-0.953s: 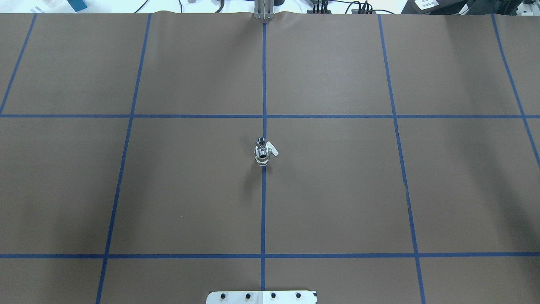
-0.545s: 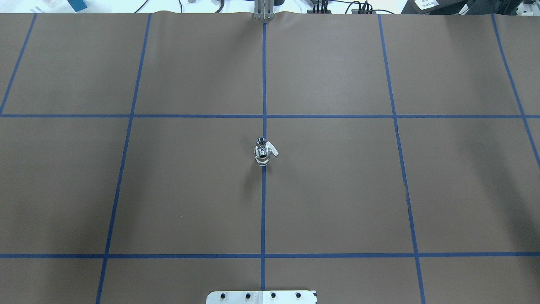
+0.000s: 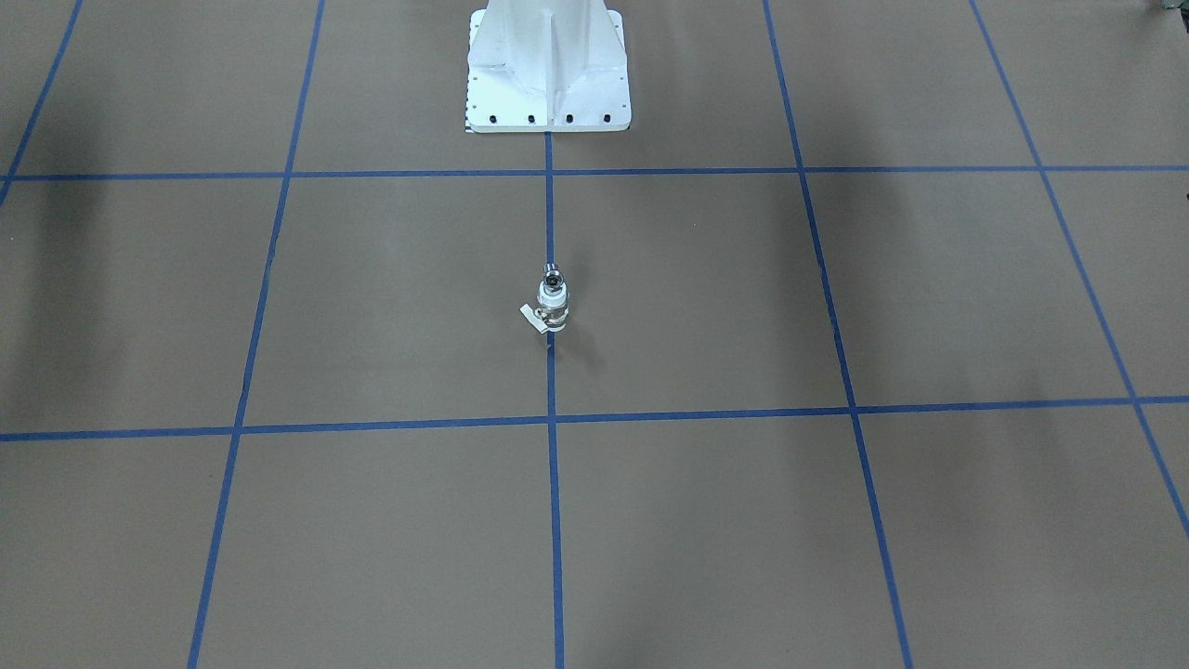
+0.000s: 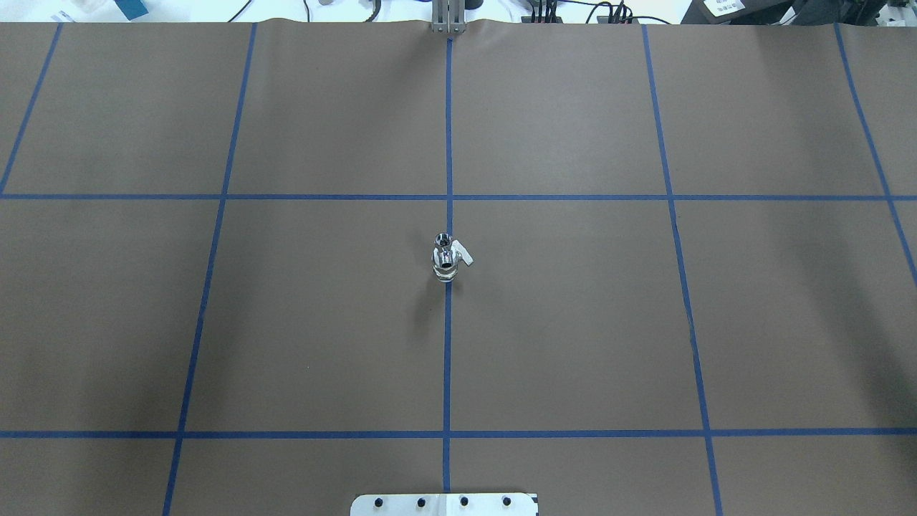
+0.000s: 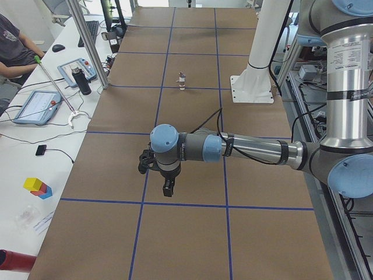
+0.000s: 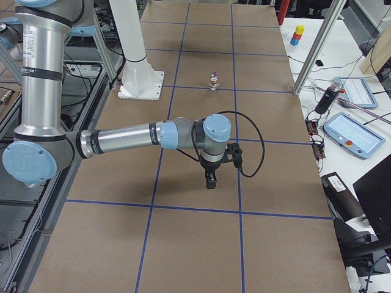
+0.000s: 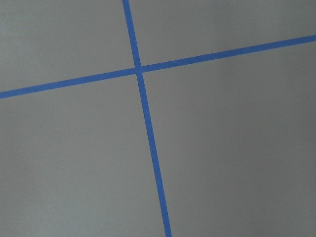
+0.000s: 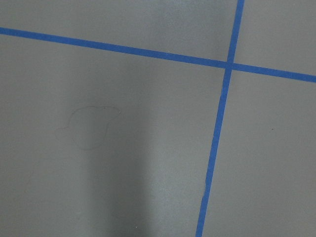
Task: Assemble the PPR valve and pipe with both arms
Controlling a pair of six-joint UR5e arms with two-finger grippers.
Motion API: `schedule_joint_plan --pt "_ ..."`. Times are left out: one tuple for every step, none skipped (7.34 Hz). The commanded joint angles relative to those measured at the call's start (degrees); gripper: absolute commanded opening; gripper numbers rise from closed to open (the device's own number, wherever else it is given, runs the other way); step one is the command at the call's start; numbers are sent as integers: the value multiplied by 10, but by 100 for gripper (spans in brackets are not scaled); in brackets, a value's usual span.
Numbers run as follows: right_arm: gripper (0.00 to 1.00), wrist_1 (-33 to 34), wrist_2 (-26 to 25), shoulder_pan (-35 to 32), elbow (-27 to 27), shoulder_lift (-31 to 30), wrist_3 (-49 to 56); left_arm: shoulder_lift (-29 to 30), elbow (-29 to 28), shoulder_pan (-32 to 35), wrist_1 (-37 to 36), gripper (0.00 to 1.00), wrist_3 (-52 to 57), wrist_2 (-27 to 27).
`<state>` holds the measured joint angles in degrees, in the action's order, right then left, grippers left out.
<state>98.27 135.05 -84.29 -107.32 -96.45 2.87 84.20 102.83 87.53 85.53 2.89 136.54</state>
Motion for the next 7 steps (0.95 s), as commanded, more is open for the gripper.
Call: schedule_joint_plan --pt "99 0 0 0 0 0 -1 0 2 0 0 100 -7 1" --pt "99 0 -1 0 0 1 -1 0 3 0 0 100 -7 2" --pt "99 0 -23 0 -1 3 -1 0 2 0 1 100 -7 15" --pt "99 0 -27 1 0 3 -1 0 3 0 1 100 -8 16" --pt "99 1 -26 0 1 3 -2 0 3 0 2 100 -7 16" --pt "99 1 -23 0 1 3 -3 0 3 0 4 100 -7 16" --pt "99 3 -22 0 1 3 -4 0 3 0 4 100 -7 16"
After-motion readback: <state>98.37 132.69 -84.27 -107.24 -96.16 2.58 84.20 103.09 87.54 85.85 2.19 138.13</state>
